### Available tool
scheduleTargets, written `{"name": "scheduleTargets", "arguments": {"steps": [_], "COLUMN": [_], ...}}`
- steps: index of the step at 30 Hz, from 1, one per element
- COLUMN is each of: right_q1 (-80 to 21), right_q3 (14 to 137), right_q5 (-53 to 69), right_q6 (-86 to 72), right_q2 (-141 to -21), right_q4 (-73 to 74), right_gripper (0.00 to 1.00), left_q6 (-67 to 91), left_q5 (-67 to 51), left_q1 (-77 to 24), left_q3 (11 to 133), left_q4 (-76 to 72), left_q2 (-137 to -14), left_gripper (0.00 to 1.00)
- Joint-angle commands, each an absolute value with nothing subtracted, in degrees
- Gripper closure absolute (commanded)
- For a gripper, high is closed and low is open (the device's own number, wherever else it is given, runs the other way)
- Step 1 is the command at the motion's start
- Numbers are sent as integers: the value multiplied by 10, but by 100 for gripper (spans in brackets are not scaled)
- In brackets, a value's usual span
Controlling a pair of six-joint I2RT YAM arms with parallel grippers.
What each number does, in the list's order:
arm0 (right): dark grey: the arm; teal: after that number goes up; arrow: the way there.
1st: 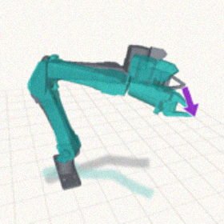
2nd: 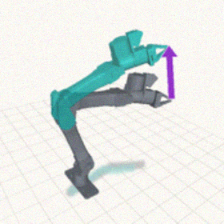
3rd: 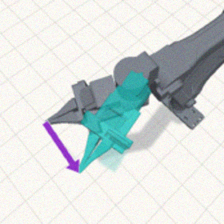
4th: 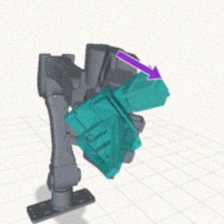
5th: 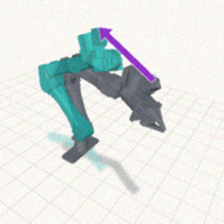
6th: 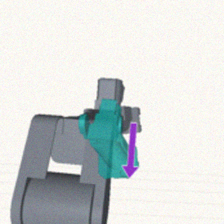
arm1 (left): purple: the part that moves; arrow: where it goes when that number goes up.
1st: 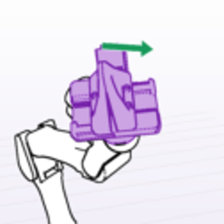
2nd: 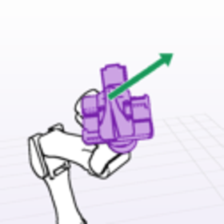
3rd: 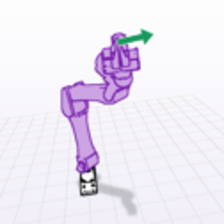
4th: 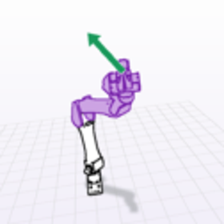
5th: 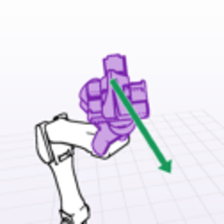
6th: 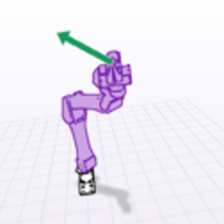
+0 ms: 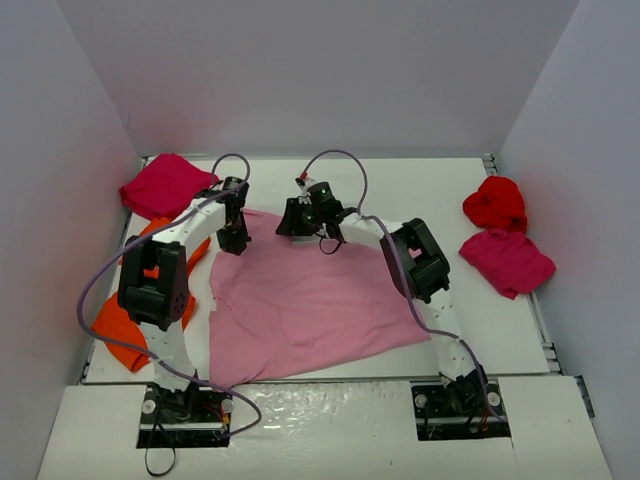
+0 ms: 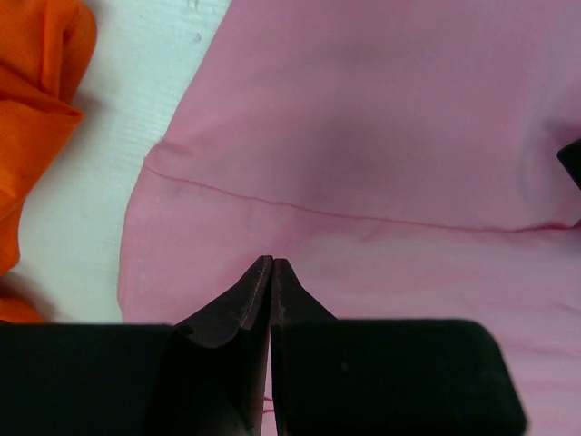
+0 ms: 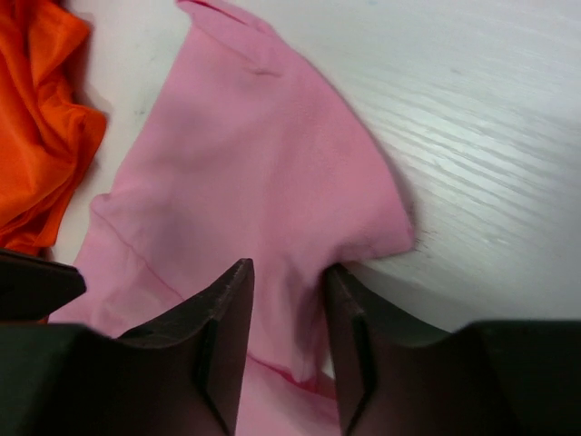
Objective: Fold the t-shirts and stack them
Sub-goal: Fold the tshirt
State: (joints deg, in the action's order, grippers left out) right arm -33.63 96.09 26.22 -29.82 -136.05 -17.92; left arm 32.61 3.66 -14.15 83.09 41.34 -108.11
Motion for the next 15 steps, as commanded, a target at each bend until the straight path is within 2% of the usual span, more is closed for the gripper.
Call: {"name": "scheduleTargets", "arguments": {"steps": [1,3,8,15], "right_q1": [-323,-318,-306,-313], "right_q3": [962,967,974,961], "right_q5": [233,236,243,252], "right_q6": [-273,-271,-272,-249], "right_q2": [-1398,-1405,-1412,-1365], "right_q4": [-124,-123,-123,-124], "right_gripper": [78,82,100,100], "left_q6": [317,316,313,314], "left_q5": [70,69,74,81], "left_q1": [-135,-135,-135,-134], "left_q3": [902,906,893,884], "left_q4": [424,426,420,416], "left_q2": [-1065,-1067,-1059,-1058], "left_gripper": [99,100,100,100]}}
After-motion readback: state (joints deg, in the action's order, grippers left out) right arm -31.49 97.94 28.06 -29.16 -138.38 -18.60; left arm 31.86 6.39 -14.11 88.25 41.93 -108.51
